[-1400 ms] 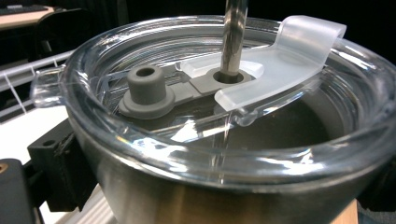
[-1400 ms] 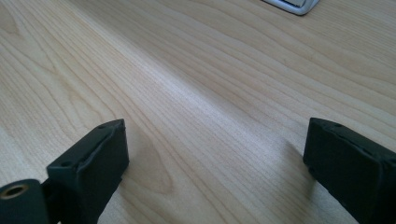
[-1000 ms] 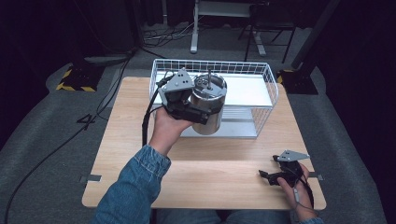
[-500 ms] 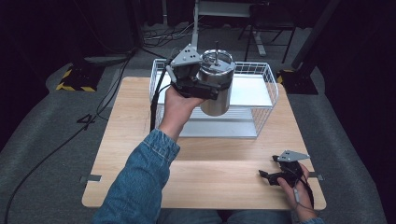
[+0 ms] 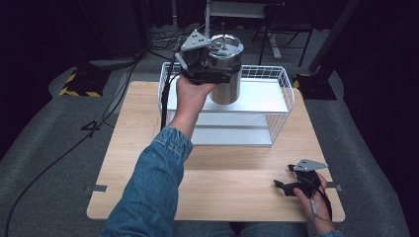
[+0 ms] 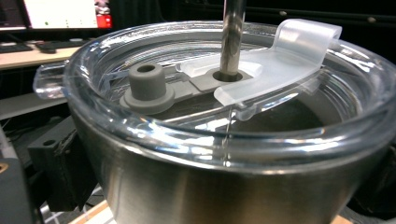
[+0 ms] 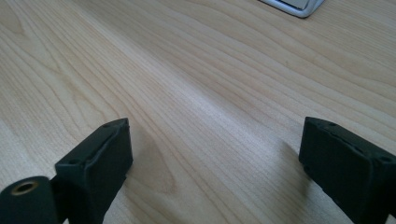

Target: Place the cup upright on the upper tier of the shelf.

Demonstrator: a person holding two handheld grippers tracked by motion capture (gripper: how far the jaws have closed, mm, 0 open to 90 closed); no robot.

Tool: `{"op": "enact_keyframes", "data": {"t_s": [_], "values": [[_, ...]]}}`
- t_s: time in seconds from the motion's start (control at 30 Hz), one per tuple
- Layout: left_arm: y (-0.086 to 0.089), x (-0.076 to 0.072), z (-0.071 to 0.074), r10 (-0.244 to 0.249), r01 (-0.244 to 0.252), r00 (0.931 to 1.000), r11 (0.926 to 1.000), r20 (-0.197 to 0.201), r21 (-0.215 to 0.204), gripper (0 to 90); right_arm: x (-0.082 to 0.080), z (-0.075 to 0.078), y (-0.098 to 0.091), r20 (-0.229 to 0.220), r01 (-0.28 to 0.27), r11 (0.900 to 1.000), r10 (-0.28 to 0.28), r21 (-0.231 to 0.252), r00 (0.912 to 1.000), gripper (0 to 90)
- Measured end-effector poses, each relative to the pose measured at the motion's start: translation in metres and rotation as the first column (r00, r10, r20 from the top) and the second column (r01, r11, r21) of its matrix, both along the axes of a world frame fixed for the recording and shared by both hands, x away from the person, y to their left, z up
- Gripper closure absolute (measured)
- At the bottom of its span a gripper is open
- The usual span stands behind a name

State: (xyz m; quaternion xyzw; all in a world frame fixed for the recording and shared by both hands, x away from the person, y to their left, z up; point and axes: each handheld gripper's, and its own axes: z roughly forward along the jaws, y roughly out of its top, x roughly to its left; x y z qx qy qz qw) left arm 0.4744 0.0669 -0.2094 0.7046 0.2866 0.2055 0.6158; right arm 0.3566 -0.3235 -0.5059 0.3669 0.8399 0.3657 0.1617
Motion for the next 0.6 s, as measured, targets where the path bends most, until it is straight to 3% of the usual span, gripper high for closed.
{"op": "enact_keyframes", "data": {"t_s": [0.1, 0.23, 0.43, 0.6], "values": [[-0.004, 0.004, -0.001, 0.033, -0.033, 0.9994, 0.9993, 0.008, 0.018, 3.6, 0.0, 0.0, 0.0, 0.0, -0.001, 1.0, 0.001, 0.001, 1.0, 10.9], [-0.014, 0.007, -0.005, 0.109, -0.11, 0.9939, 0.9916, 0.017, 0.069, 3.6, 0.0, 0.0, 0.0, 0.002, -0.003, 1.0, 0.003, 0.001, 1.0, 11.6], [-0.023, 0.017, -0.012, 0.131, -0.131, 0.9914, 0.9908, 0.002, 0.034, 3.6, -0.001, 0.0, 0.0, 0.0, -0.003, 1.0, 0.003, 0.002, 1.0, 11.8], [-0.032, 0.022, -0.021, 0.142, -0.142, 0.9897, 0.989, -0.014, 0.043, 3.6, -0.001, 0.0, 0.0, 0.003, -0.008, 1.0, 0.008, 0.003, 1.0, 12.9]]}}
